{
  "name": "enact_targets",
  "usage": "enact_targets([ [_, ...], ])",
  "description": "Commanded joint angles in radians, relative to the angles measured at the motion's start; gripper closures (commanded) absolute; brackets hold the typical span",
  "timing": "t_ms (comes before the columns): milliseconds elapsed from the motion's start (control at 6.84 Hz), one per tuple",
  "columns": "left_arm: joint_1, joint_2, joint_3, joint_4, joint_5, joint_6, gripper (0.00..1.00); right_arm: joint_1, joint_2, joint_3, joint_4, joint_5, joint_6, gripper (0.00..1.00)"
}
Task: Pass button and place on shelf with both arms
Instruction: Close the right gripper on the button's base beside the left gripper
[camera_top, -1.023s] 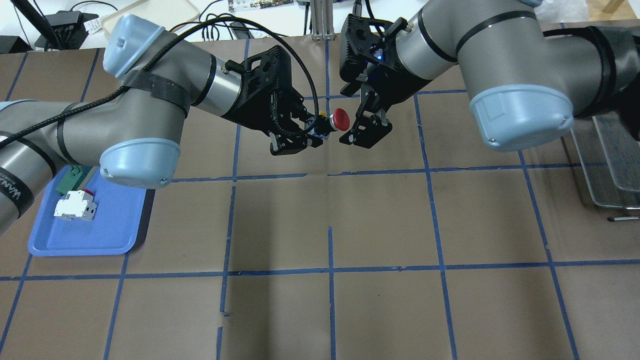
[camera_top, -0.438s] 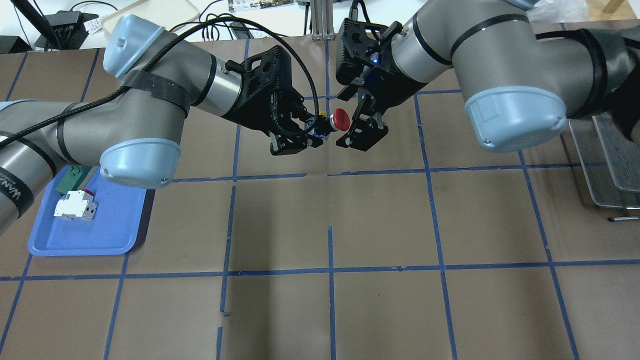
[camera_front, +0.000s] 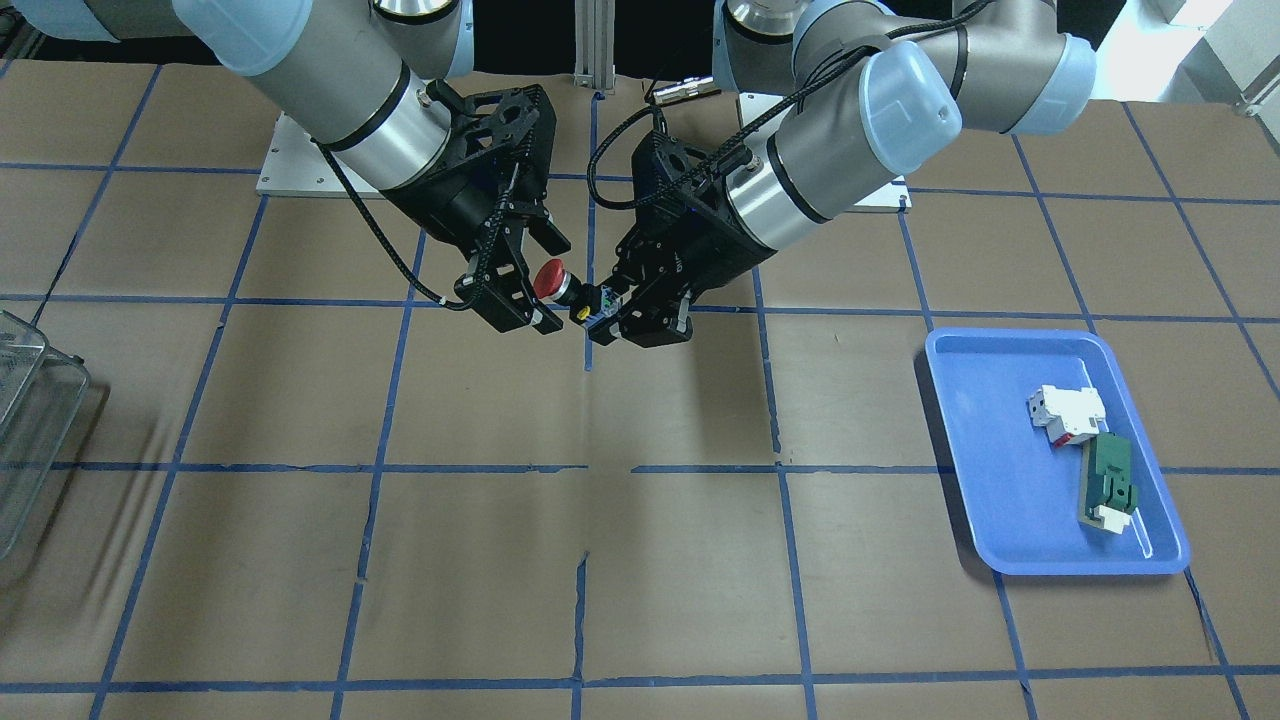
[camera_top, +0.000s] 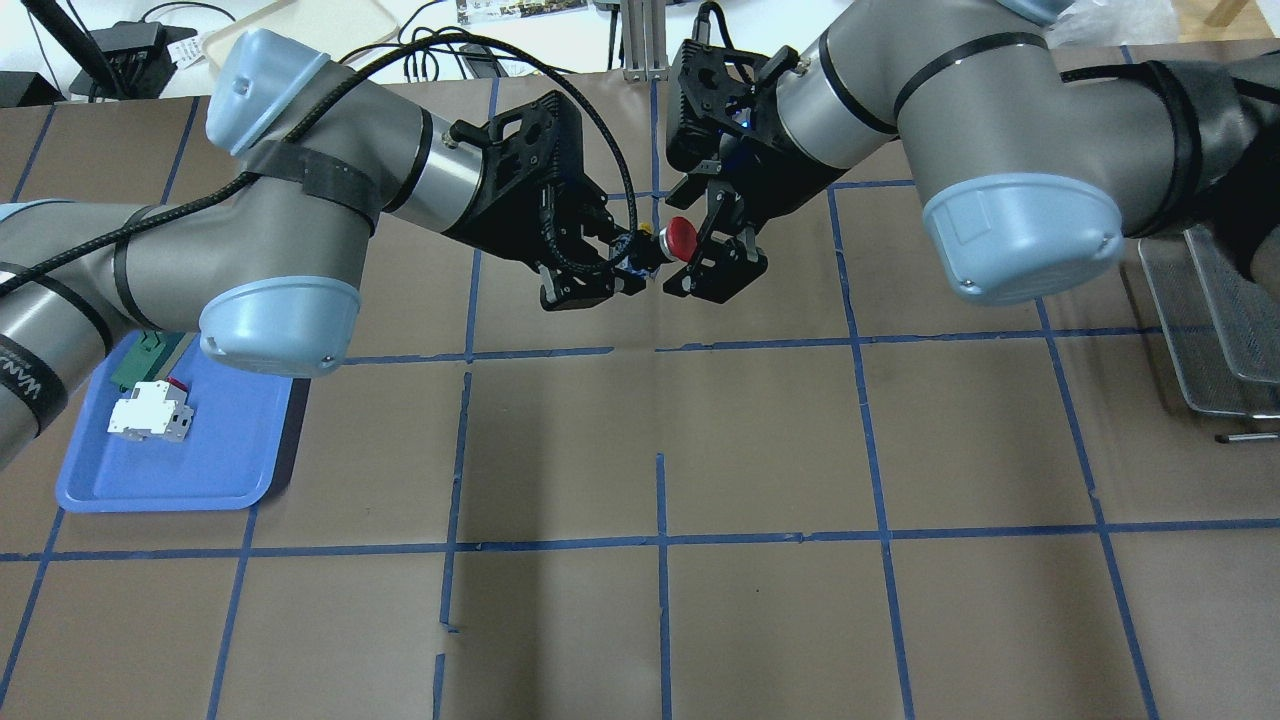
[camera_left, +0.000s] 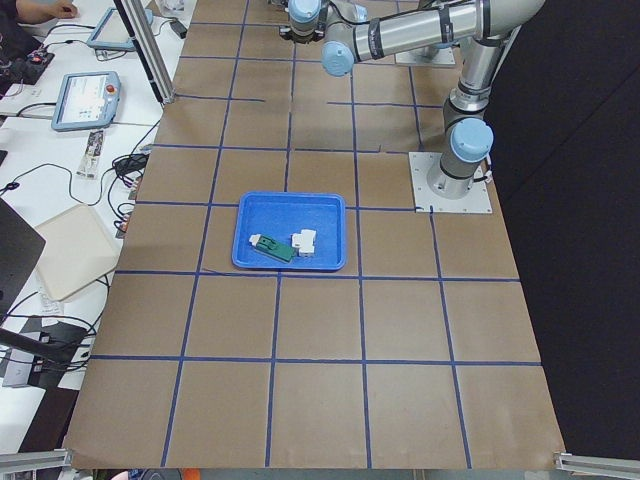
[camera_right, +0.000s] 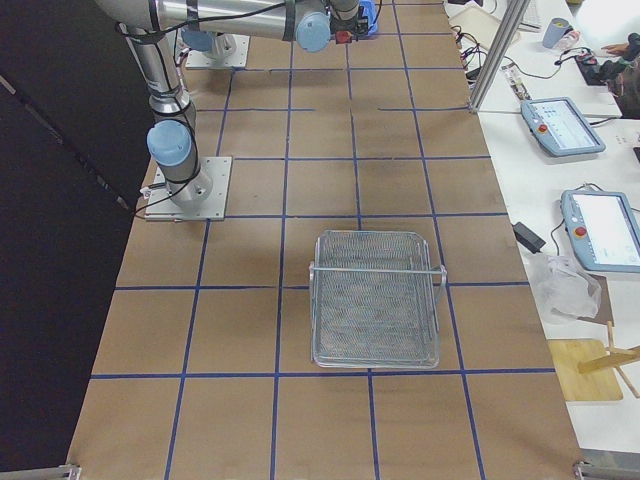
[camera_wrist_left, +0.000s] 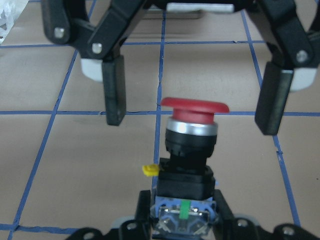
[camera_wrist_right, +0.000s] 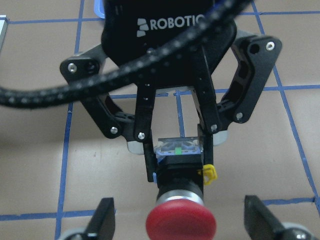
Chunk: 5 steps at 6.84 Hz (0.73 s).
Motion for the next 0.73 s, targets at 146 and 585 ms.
enact_targets([
  [146, 0.001, 0.0, 0.002, 0.0, 0.0, 0.002, 1.0, 0.0, 0.0, 0.001, 0.002, 0.014, 0.002, 0.54],
  [585, 0.001, 0.003, 0.0, 0.017, 0.003, -0.001, 0.96, 0.0, -0.006, -0.001, 0.014, 0.014, 0.001, 0.76],
])
